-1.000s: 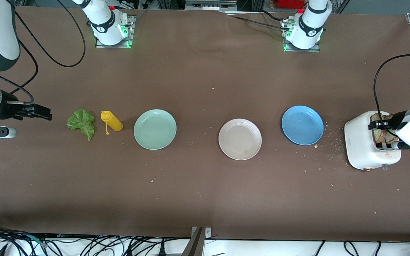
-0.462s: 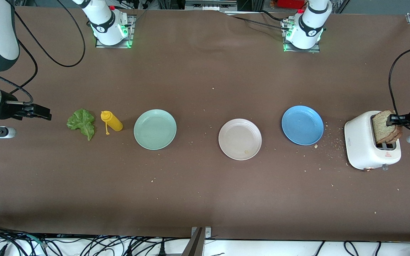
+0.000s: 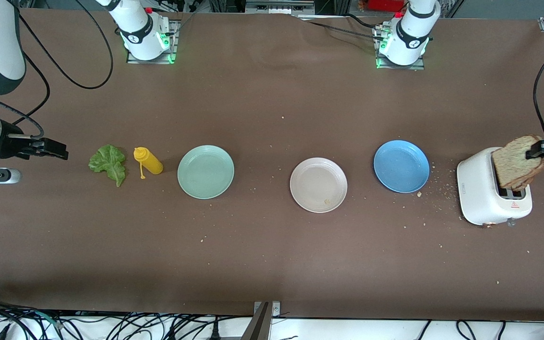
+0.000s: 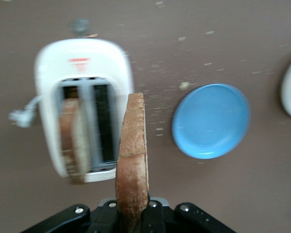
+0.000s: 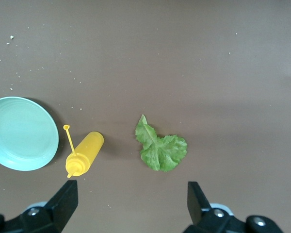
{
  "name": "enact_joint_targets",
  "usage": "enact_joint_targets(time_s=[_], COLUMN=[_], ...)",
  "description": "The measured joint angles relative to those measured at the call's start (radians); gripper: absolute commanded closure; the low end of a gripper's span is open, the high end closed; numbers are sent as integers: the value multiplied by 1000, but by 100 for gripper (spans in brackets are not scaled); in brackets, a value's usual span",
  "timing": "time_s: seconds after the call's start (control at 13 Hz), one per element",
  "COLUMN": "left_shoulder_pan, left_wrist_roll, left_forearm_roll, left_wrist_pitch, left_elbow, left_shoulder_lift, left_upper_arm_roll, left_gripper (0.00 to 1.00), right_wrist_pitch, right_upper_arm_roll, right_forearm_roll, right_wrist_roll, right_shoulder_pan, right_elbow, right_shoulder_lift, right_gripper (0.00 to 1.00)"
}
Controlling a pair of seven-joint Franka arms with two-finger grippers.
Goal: Make sandwich in beige plate with both arms
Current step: 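Carry the toast with the left gripper and lower it onto the beige plate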
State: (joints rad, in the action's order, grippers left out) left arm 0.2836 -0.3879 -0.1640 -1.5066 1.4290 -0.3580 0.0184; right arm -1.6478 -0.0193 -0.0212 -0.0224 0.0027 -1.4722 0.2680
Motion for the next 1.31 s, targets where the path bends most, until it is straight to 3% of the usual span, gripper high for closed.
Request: enact_joint_targets(time_s=[0.38, 0.77, 1.0, 1.31], left_shoulder_pan=[-75, -229, -322, -421], left_wrist_roll=[47, 81, 70, 68], left_forearm_roll=[-250, -590, -713, -824], left_wrist_pitch=[52, 41, -93, -227], left_elbow=[13, 15, 10, 6], left_shoulder_lift=[-73, -275, -383, -425], left_upper_arm_roll=[-51, -62, -68, -69], left_gripper=[100, 100, 100, 100], right_wrist_pitch=[0, 0, 0, 0], right_upper_arm_roll=[0, -1, -1, -1], right_forearm_roll=[0, -1, -1, -1], right_wrist_roll=[0, 0, 0, 0], right_shoulder_pan=[0, 0, 0, 0], right_elbow=[-1, -4, -5, -5], right_shoulder_lift=[0, 0, 0, 0], right_gripper=[0, 0, 0, 0])
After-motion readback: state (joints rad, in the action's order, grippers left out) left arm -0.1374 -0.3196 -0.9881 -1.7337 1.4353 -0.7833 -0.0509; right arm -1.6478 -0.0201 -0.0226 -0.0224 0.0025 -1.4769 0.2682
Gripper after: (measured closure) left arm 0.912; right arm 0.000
